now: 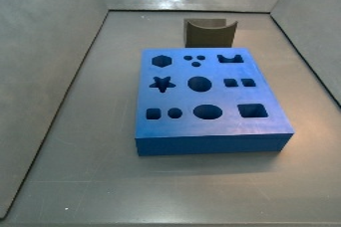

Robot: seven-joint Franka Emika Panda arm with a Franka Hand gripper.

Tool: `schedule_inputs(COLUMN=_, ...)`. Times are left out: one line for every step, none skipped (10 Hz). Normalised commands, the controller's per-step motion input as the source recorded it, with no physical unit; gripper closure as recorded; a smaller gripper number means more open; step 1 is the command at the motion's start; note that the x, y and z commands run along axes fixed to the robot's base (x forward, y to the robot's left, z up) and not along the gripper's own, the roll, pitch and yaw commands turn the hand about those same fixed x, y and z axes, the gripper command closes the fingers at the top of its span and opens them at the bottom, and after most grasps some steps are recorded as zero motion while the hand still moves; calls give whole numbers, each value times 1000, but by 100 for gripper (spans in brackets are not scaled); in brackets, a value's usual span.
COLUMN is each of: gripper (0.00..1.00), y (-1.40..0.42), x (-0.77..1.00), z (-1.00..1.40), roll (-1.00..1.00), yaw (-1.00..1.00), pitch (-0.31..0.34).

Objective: Insert the star object.

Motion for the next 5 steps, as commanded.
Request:
schedule_inputs(gripper=100, y=0, x=0, z=-506, roll=-33, yaw=0, pitch=-106)
schedule_inputs(gripper=100, y=86, x=-471, z=-1000, roll=-1, yaw=-97, pitch=-39)
schedule_inputs(gripper=100, y=154, x=-354, z=-1000, roll=0, yaw=0, pitch=-39)
schedule_inputs(gripper=100, y=166, x=-291, z=-1000, roll=0, yaw=26, pitch=-31)
schedule_inputs(gripper=100, y=31, x=-191, z=-1000, roll=0, yaw=0, pitch=-23)
